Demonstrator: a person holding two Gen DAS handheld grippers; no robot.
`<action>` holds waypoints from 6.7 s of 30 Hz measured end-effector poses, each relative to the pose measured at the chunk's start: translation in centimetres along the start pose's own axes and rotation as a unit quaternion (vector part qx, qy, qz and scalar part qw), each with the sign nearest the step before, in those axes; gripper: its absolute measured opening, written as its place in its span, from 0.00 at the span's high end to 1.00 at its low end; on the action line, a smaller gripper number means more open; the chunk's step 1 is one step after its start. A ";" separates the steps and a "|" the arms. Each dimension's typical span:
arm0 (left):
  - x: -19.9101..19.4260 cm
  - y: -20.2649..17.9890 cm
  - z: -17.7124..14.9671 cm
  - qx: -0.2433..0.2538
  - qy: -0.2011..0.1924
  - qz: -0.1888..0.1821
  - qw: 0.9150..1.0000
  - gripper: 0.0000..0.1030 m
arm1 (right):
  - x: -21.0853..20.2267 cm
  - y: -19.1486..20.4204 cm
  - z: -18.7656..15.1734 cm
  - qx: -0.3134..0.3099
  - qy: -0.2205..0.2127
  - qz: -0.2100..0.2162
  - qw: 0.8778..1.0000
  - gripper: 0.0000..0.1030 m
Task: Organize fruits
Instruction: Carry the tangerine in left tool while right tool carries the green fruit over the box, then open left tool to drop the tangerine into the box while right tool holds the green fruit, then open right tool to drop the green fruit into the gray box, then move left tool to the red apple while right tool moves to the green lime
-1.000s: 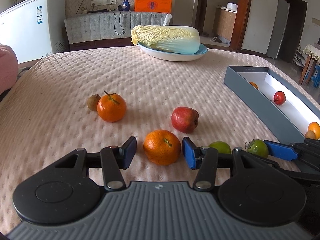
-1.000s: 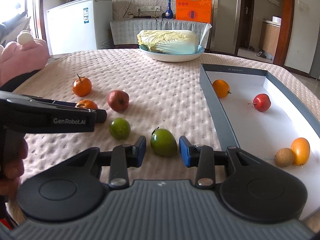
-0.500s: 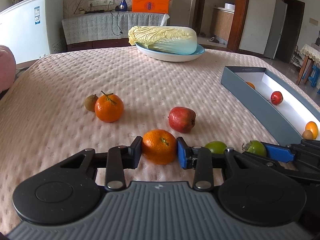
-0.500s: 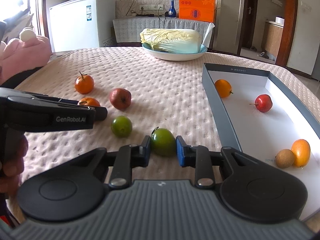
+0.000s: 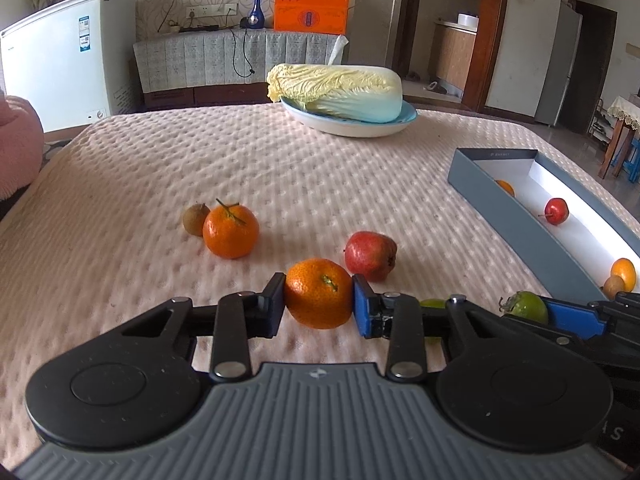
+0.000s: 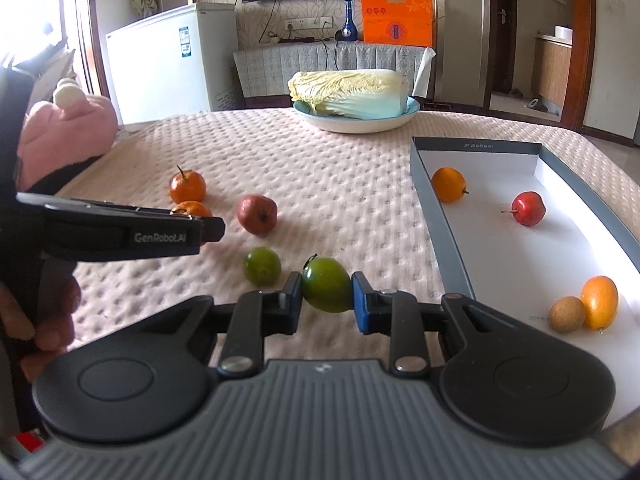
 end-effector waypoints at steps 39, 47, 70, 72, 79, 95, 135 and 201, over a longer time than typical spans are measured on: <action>-0.4 -10.4 3.3 0.031 -0.027 -0.058 0.997 0.61 | -6.5 -7.1 1.1 0.025 -0.054 -0.019 0.998 0.72; -0.1 -12.7 3.4 0.038 -0.027 -0.075 0.996 0.61 | -7.2 -8.5 0.9 0.028 -0.054 -0.032 0.998 0.72; 2.4 -19.4 3.2 0.048 -0.010 -0.106 0.993 0.61 | -9.6 -12.9 -0.5 0.045 -0.055 -0.066 0.995 0.72; 2.5 -19.9 3.2 0.050 -0.010 -0.107 0.993 0.61 | -9.7 -13.1 -0.5 0.047 -0.056 -0.068 0.995 0.72; 3.1 -21.3 3.2 0.050 -0.007 -0.114 0.992 0.61 | -10.1 -13.4 -0.7 0.049 -0.057 -0.068 0.995 0.72; 3.2 -22.3 3.3 0.054 -0.010 -0.111 0.992 0.54 | -10.4 -13.8 -0.9 0.052 -0.053 -0.071 0.995 0.72; 0.0 -18.1 3.4 0.050 -0.025 -0.104 0.993 0.47 | -6.4 -14.4 -0.2 0.044 -0.032 -0.081 0.995 0.71; -1.6 -8.1 3.3 0.009 -0.033 -0.049 0.998 0.46 | -5.7 -9.1 3.1 0.079 -0.119 -0.043 0.989 0.62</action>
Point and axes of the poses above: each gripper's, at about its wrist camera, not at the fingertips, and x roughly the way its jaws point, y to its left, z to its top, the point moved 2 cm from there along x, roughly the way its jaws point
